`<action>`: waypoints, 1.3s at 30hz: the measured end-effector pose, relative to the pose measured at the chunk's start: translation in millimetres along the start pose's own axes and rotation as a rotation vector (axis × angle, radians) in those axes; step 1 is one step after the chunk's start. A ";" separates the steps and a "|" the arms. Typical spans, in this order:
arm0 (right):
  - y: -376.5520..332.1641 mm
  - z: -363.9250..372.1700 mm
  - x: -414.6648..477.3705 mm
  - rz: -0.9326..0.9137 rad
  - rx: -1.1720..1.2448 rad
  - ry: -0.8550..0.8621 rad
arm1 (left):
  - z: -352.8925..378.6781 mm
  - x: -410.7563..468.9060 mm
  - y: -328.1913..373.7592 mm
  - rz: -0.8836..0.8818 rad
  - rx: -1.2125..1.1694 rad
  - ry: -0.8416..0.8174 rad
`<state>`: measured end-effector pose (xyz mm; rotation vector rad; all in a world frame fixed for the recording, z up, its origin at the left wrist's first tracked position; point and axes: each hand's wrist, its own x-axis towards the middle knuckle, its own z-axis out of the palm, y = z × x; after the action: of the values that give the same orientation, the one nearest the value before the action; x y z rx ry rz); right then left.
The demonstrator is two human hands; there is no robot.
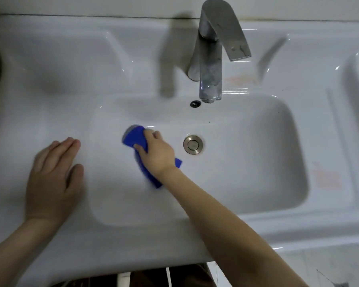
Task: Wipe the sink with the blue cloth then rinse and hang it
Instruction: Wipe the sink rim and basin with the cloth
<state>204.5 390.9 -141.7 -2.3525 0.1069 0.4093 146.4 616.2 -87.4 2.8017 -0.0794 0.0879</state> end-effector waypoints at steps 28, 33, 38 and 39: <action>88.3 -72.3 21.4 0.314 -0.009 0.335 | 4.7 -0.8 -12.0 0.015 -0.002 -0.045; 124.9 -144.8 18.2 0.538 0.268 0.812 | 8.3 -0.5 -15.1 0.023 -0.035 -0.047; 110.8 -211.1 49.0 0.455 0.540 1.182 | 9.2 0.2 -18.6 0.020 -0.010 -0.084; 104.6 -214.9 55.0 0.480 0.505 1.162 | 9.7 1.0 -19.3 0.021 0.003 -0.085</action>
<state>292.5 169.7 -82.1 -1.7469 1.1665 -0.7354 149.1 631.1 -102.9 2.8078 -0.1287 -0.0269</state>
